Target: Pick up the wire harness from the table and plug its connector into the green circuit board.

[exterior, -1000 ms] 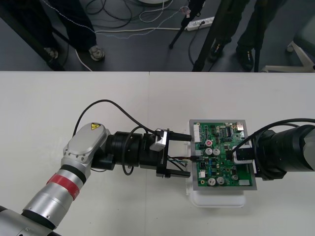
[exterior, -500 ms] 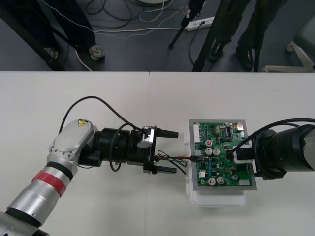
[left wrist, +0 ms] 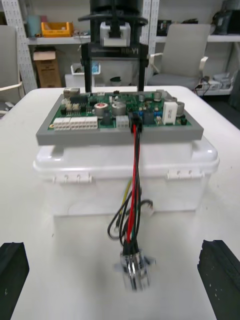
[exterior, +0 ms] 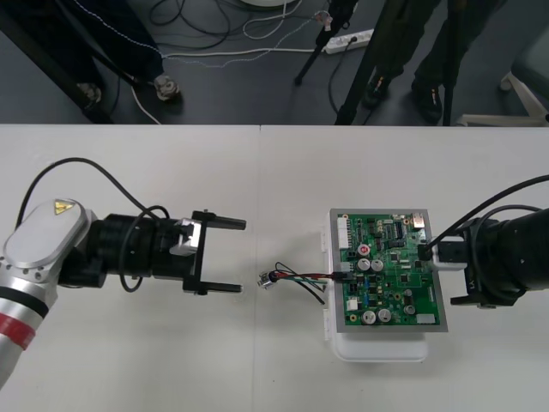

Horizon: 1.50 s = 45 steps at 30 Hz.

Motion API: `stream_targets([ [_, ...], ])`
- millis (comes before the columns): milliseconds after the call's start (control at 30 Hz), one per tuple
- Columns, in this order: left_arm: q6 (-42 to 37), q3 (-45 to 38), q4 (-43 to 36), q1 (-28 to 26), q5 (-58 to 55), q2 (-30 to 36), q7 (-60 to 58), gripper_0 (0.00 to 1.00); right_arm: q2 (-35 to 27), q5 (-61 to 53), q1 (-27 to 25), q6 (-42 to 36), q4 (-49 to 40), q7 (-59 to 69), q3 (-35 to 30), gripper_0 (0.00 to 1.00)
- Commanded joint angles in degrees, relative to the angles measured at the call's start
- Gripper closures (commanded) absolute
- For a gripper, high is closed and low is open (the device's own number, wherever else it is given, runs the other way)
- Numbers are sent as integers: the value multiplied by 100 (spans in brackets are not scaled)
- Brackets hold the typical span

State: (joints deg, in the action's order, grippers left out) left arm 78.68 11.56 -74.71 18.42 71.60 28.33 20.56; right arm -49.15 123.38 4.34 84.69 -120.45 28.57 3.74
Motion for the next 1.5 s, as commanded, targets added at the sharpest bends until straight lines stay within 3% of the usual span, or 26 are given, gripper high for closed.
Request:
stream_targets([
  [33,165,-444,-554,-400,-146,586,-474,0,-666,-499,111,-14,-22,-71,-436,0],
  [200,200,-786,-1125,-734,-173,1034,-1010,0,-992,-1219,111,153,-22,-167,-893,0],
  [333,209,-980,-1406,-892,-269,1342,-1273,0,-1000,-1668,111,523,-22,-229,-1306,0],
  [633,209,-1410,-2048,-1305,-656,2238,-1739,0,-1009,-3285,111,531,347,-396,-2062,0],
  [967,209,-1823,-2601,-1719,-1210,3065,-1994,0,-1079,-4674,85,531,804,-703,-2343,0],
  [1300,209,-2184,-2962,-2000,-1860,3891,-2302,0,-1088,-5526,-794,531,769,-1415,-3046,0],
  [1500,209,-2430,-3041,-2184,-2010,4190,-2434,0,-1088,-5632,-1058,531,760,-1371,-3213,0],
])
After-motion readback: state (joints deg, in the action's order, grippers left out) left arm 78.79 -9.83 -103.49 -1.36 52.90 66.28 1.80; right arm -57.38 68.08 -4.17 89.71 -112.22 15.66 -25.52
